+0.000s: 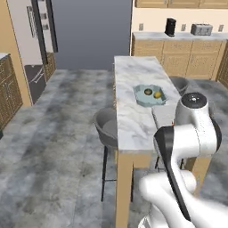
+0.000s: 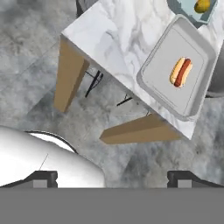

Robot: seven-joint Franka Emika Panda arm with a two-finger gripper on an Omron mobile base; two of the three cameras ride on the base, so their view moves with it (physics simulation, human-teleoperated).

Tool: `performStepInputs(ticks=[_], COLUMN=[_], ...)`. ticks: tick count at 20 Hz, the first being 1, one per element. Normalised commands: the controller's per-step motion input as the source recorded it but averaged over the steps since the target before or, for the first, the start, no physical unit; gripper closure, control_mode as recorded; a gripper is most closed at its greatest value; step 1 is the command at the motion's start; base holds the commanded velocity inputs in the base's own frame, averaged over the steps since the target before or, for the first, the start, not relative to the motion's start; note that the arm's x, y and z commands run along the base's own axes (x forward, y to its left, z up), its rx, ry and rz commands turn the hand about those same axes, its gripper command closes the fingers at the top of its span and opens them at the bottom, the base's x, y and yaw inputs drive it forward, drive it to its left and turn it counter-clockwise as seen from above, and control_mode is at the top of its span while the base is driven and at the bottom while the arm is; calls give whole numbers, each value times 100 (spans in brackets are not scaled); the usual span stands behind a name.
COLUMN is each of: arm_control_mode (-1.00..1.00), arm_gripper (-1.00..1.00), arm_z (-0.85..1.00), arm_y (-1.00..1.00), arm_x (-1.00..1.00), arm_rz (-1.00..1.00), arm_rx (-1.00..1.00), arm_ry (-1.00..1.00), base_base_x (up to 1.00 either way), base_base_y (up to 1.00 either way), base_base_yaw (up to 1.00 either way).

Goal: Place the cold items (lemon and squash) from the fridge in one tupperware on the dining counter. Place the warm items (hot dog and kebab skewer) in the stove area in another tupperware.

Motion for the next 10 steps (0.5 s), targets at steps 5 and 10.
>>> performStepInputs(ticks=[5,10], arm_control_mode=[100,100], arm_gripper=[-100,-100], arm_z=[0,0], arm_y=[0,0], arm_x=[0,0], arm_rz=[0,0], arm_rx=[0,0], arm_ry=[0,0], base_base_x=[-25,3], base_base_y=[100,100], base_base_yaw=[51,37])
